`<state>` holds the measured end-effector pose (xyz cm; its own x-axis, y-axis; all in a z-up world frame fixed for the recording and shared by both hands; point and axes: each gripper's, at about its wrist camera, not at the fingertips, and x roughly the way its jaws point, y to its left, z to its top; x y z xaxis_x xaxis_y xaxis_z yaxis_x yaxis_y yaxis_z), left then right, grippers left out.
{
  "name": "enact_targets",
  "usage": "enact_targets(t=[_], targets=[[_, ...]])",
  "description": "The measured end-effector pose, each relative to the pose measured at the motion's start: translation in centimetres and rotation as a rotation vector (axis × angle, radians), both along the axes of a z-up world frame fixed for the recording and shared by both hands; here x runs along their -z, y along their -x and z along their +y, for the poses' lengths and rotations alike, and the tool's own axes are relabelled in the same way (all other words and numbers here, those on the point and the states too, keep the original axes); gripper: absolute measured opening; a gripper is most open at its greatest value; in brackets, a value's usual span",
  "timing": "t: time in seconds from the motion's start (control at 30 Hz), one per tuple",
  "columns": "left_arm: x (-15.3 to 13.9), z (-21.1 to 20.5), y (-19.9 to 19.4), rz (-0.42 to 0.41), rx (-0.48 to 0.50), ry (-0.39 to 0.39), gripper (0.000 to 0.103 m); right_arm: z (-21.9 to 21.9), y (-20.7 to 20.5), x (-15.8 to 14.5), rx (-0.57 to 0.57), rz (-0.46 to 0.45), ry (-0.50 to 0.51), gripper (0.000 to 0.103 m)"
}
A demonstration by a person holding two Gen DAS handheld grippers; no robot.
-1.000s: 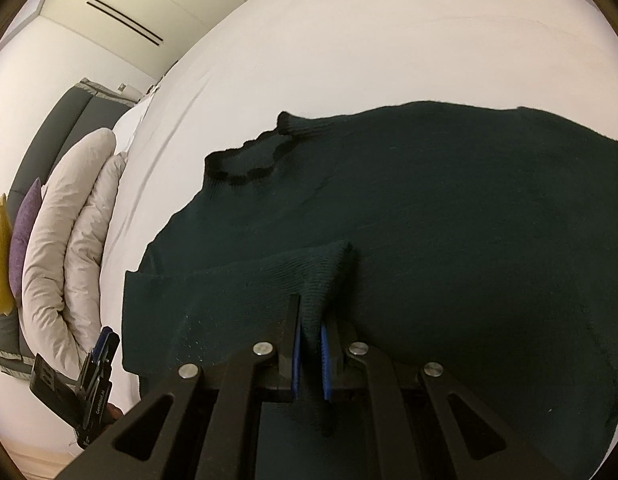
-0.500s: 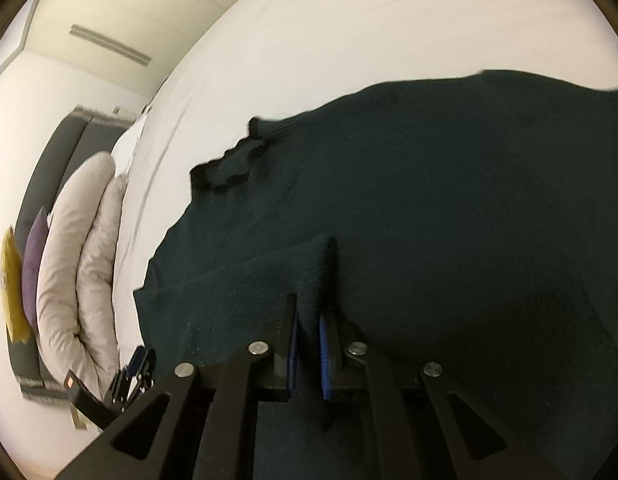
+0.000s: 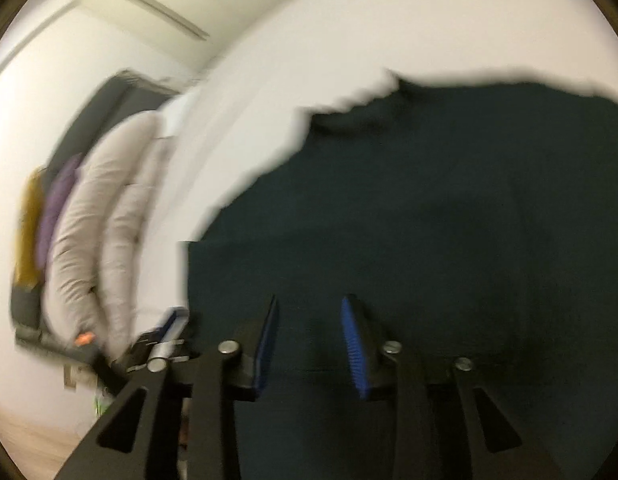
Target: Fold small clothes
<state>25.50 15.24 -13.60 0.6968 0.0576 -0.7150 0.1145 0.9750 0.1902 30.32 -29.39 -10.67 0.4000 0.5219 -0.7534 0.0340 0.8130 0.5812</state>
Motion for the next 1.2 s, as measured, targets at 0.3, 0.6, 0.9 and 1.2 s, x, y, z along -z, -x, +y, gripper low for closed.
enact_targets(t=[0.3,0.6,0.9,1.2], targets=[[-0.2,0.7,0.1,-0.004,-0.025,0.028,0.04,-19.0,10.8,-1.4,0.524,-0.118,-0.155,0.065],[-0.3,1.1,0.3,-0.014,-0.04,0.041,0.041,-36.2,26.4,0.9,1.022,-0.093,-0.383,0.044],[-0.4,1.3,0.4,-0.017,-0.041,0.05,0.041,-40.7,25.1,1.8,1.199,-0.178,-0.493,0.044],[-0.8,1.7,0.6,-0.021,-0.049,0.085,0.041,-41.1,23.7,1.0,1.305,-0.26,-0.418,0.039]])
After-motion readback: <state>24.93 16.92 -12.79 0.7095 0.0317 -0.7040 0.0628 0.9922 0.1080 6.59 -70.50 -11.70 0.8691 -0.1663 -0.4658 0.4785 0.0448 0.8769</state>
